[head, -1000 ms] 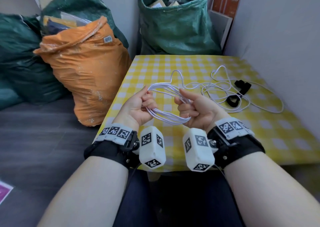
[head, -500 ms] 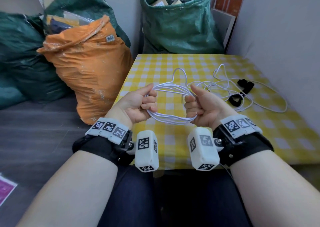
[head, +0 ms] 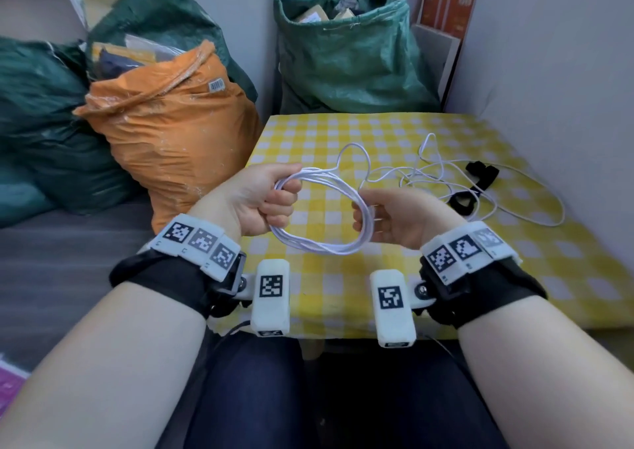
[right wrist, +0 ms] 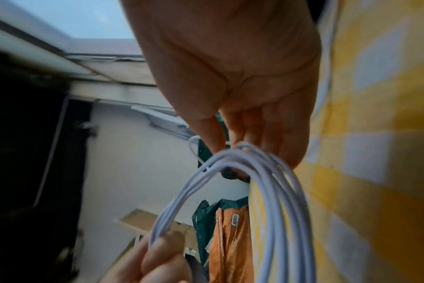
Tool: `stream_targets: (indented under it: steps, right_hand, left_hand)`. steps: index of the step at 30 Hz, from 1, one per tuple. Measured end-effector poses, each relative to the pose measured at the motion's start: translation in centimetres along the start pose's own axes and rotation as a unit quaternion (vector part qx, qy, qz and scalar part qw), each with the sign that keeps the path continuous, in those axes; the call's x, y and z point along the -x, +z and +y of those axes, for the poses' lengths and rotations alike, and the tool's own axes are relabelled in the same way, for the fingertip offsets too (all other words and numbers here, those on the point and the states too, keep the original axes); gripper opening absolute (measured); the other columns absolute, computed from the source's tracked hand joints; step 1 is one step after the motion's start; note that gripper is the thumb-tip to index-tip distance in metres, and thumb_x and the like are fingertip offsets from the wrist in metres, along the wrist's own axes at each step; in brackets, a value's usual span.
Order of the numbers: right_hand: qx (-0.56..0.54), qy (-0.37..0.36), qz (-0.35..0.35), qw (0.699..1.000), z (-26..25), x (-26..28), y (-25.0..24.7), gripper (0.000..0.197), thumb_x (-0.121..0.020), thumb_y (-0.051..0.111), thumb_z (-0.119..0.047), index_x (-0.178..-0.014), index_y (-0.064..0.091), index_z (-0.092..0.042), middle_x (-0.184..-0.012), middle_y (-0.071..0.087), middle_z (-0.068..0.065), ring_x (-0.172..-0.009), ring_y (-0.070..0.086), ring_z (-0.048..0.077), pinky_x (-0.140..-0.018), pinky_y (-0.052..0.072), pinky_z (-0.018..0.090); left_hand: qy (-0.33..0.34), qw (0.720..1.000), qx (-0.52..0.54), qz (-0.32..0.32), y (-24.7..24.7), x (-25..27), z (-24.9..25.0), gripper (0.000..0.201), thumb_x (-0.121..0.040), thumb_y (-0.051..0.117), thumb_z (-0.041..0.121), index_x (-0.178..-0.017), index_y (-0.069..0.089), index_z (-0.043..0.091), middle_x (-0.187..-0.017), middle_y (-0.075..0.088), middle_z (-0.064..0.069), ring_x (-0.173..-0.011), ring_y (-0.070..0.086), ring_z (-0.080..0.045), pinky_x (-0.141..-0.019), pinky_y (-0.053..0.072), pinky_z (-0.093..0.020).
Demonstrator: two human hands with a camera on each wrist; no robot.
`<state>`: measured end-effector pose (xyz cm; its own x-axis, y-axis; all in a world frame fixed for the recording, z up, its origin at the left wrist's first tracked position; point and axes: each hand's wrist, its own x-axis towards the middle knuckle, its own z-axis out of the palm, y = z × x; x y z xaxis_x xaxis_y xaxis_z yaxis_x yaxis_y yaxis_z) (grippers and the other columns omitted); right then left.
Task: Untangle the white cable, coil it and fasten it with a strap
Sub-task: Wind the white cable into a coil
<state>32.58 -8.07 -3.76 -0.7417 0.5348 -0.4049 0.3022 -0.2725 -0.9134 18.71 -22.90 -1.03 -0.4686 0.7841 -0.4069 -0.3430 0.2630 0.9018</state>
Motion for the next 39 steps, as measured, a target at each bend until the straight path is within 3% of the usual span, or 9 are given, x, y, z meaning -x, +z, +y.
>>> stream_targets:
  steps: [4,8,10,12,16,26,31,35,39]
  right_hand:
    - [0.120,-0.268,0.231,0.928,-2.1,0.4,0.2,0.023,-0.075,0.073,-0.027,-0.062,0.056,-0.021,-0.058,0.053,-0.004,-0.056,0.050,0.013,-0.057,0.044,0.028]
    - [0.363,-0.365,0.035,0.856,-4.3,1.9,2.5,0.044,-0.072,0.079,-0.031,-0.113,0.064,-0.024,-0.097,0.065,-0.010,-0.089,0.056,0.004,-0.076,0.043,0.016]
    - [0.470,-0.325,-0.037,0.820,-4.5,1.6,3.3,0.028,-0.077,0.075,-0.029,-0.102,0.064,-0.024,-0.088,0.066,-0.005,-0.083,0.058,0.012,-0.069,0.044,0.021]
    - [0.446,-0.304,-0.054,0.840,-4.4,1.1,3.2,0.011,-0.086,0.066,-0.025,-0.082,0.060,-0.016,-0.065,0.059,-0.003,-0.063,0.059,0.014,-0.054,0.042,0.020]
    - [0.316,-0.256,-0.067,0.911,-4.3,0.4,1.5,0.017,-0.088,0.063,-0.024,-0.082,0.069,-0.010,-0.059,0.050,0.000,-0.052,0.051,0.015,-0.067,0.053,0.040]
    - [-0.085,-0.176,-0.133,0.972,-3.7,0.2,0.2,0.030,-0.098,0.047,-0.029,-0.072,0.050,-0.012,-0.048,0.053,-0.003,-0.063,0.065,0.019,-0.071,0.053,0.024]
    - [-0.146,-0.223,-0.079,0.961,-4.5,0.5,1.4,0.033,-0.102,0.038,-0.028,-0.071,0.041,-0.017,-0.041,0.025,-0.011,-0.035,0.025,0.008,-0.054,0.045,0.024]
    - [-0.099,-0.252,-0.022,0.962,-5.1,0.5,1.5,0.035,-0.101,0.039,-0.025,-0.068,0.036,-0.018,-0.040,0.024,-0.011,-0.034,0.019,0.006,-0.039,0.027,0.018]
    - [0.007,-0.269,-0.005,0.963,-5.4,0.4,1.1,0.034,-0.100,0.041,-0.024,-0.066,0.035,-0.019,-0.046,0.025,-0.008,-0.036,0.019,0.008,-0.038,0.025,0.016]
  left_hand:
    - [0.004,0.995,-0.104,0.011,0.1,0.3,1.0,0.045,-0.098,0.042,0.037,-0.058,0.037,0.016,-0.034,0.024,0.009,-0.027,0.016,-0.004,-0.035,0.013,-0.018]
    - [0.011,0.986,-0.167,-0.016,1.1,0.8,1.7,0.045,-0.099,0.041,0.038,-0.060,0.038,0.017,-0.037,0.024,0.009,-0.030,0.015,-0.004,-0.036,0.012,-0.019]
    - [0.024,0.987,-0.152,-0.038,1.3,0.9,2.1,0.045,-0.099,0.039,0.038,-0.059,0.038,0.017,-0.037,0.023,0.009,-0.030,0.015,-0.004,-0.035,0.012,-0.018]
    - [0.043,0.993,-0.102,-0.046,1.1,1.0,2.3,0.047,-0.098,0.039,0.038,-0.056,0.039,0.017,-0.036,0.023,0.009,-0.029,0.016,-0.003,-0.035,0.014,-0.018]
    - [0.081,0.995,0.047,-0.037,-0.2,1.0,2.1,0.056,-0.099,0.035,0.039,-0.047,0.042,0.020,-0.034,0.022,0.009,-0.027,0.017,-0.005,-0.036,0.015,-0.020]
    - [0.161,0.937,0.309,0.022,0.8,-0.4,0.2,0.059,-0.096,0.039,0.051,-0.045,0.036,0.021,-0.037,0.017,0.007,-0.030,0.015,-0.008,-0.033,0.019,-0.019]
    - [0.175,0.947,0.267,-0.034,1.2,-0.8,-0.5,0.056,-0.094,0.035,0.055,-0.050,0.037,0.020,-0.045,0.030,0.004,-0.040,0.037,-0.011,-0.052,0.048,-0.021]
    - [0.159,0.978,0.124,-0.056,0.8,-0.8,-0.9,0.070,-0.099,0.027,0.049,-0.048,0.060,0.013,-0.067,0.060,-0.006,-0.077,0.059,-0.023,-0.080,0.050,-0.034]
    - [0.123,0.991,0.008,-0.057,-0.3,-0.3,-0.2,0.050,-0.099,0.029,0.044,-0.086,0.058,0.006,-0.078,0.068,-0.008,-0.079,0.067,-0.021,-0.067,0.054,-0.029]
